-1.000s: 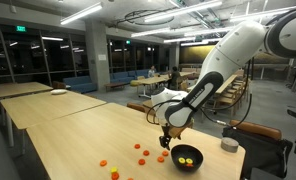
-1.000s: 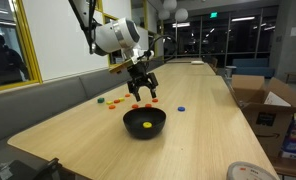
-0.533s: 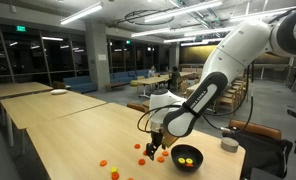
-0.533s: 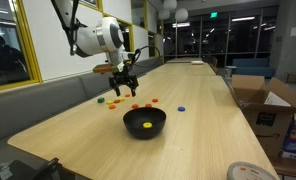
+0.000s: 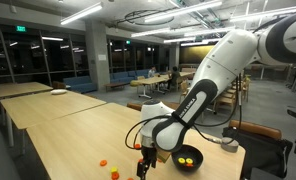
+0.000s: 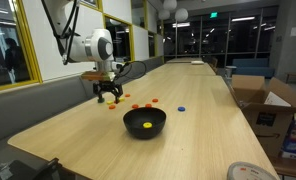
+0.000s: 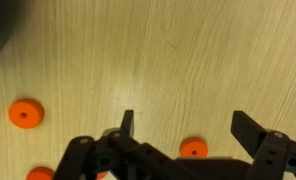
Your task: Put the circles inside the black bowl.
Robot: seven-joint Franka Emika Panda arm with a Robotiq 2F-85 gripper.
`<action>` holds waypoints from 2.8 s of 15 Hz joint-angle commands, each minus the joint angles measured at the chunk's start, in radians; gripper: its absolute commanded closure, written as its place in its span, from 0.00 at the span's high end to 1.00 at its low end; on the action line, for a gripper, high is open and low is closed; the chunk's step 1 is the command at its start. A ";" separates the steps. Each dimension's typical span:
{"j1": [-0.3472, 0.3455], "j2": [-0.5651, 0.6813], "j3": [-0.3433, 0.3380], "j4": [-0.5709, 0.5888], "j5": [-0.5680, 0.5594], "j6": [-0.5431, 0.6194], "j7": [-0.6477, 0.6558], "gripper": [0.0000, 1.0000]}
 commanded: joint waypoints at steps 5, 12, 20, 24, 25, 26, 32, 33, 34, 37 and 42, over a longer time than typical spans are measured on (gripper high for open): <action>0.018 0.172 0.019 0.194 0.029 -0.048 -0.159 1.00; 0.042 0.258 0.012 0.303 0.004 -0.095 -0.229 1.00; 0.051 0.305 0.006 0.377 -0.017 -0.144 -0.298 1.00; 0.046 0.321 0.004 0.420 -0.018 -0.166 -0.326 1.00; 0.044 0.323 0.005 0.430 -0.015 -0.174 -0.333 1.00; 0.042 0.327 0.006 0.439 -0.013 -0.181 -0.338 1.00; 0.047 0.351 0.002 0.478 -0.018 -0.206 -0.348 1.00; 0.046 0.355 0.002 0.483 -0.018 -0.207 -0.351 1.00; 0.046 0.359 0.002 0.488 -0.018 -0.208 -0.354 1.00; 0.045 0.370 0.001 0.500 -0.020 -0.208 -0.363 0.68; 0.050 0.361 -0.008 0.503 -0.030 -0.207 -0.357 0.29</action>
